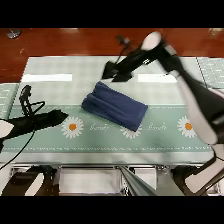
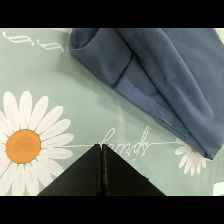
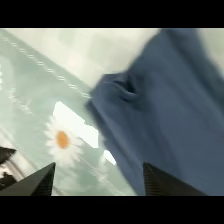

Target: Fold the shirts.

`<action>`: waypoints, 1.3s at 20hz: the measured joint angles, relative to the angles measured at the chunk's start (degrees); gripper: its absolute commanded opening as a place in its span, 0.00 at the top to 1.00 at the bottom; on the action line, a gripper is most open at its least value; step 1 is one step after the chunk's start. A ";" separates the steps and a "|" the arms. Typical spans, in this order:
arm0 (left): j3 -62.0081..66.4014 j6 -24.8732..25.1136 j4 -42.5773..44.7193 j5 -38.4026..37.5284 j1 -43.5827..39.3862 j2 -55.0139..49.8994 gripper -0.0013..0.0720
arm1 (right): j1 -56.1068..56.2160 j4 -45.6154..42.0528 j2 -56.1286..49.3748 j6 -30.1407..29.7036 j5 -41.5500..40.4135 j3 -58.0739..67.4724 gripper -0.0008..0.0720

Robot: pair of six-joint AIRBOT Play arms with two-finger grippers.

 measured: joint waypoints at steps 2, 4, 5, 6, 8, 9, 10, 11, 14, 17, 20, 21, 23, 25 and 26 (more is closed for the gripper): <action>-0.76 0.00 -0.42 0.02 0.00 0.22 0.94 | -5.25 -7.80 7.06 -0.52 4.42 -1.53 0.12; -1.18 0.00 -0.74 -0.09 0.00 0.33 0.94 | -10.34 -15.15 16.13 0.11 3.76 -9.03 0.12; -1.29 0.00 -0.85 -0.09 0.00 0.37 0.94 | -12.68 -17.38 21.20 0.94 1.20 -15.02 0.12; -1.38 0.00 -0.92 -0.11 0.00 0.39 0.94 | -14.93 -19.06 26.93 2.62 -2.56 -22.99 0.12; -1.46 0.00 -1.03 -0.15 0.00 0.44 0.94 | -18.10 -20.98 37.42 7.69 -12.09 -40.96 0.12; -1.53 0.00 -1.03 -0.20 0.00 0.44 0.94 | -18.93 -20.28 41.68 10.34 -17.00 -49.83 0.12; -1.55 0.00 -1.05 -0.20 0.00 0.44 0.94 | -19.37 -17.86 45.18 12.48 -21.97 -58.53 0.12; -1.55 0.00 -1.05 -0.20 0.00 0.44 0.94 | -19.39 -13.99 47.54 13.03 -26.32 -66.03 0.12; -1.55 0.00 -1.33 -0.20 0.00 0.44 0.94 | -17.38 -1.51 47.93 8.55 -33.90 -78.62 0.12; -1.55 0.00 -1.70 -0.20 0.00 0.44 0.94 | -14.29 8.20 41.59 2.49 -35.69 -81.44 0.13; -1.55 -0.02 -2.01 -0.20 0.00 0.44 0.94 | -10.95 14.43 32.92 -2.43 -34.77 -78.03 0.63; -1.55 0.00 -2.16 -0.20 0.00 0.44 0.94 | -9.81 15.30 29.77 -3.48 -34.38 -76.06 0.90; -1.57 -0.02 -2.25 -0.20 0.00 0.44 0.94 | -8.11 16.68 24.76 -6.03 -32.79 -70.86 0.96; -1.55 -0.02 -2.29 -0.22 0.00 0.44 0.94 | -7.08 17.14 21.03 -8.79 -29.66 -62.73 0.96; -1.55 -0.02 -2.29 -0.22 0.00 0.44 0.94 | -6.82 16.33 19.93 -9.29 -28.02 -57.94 0.96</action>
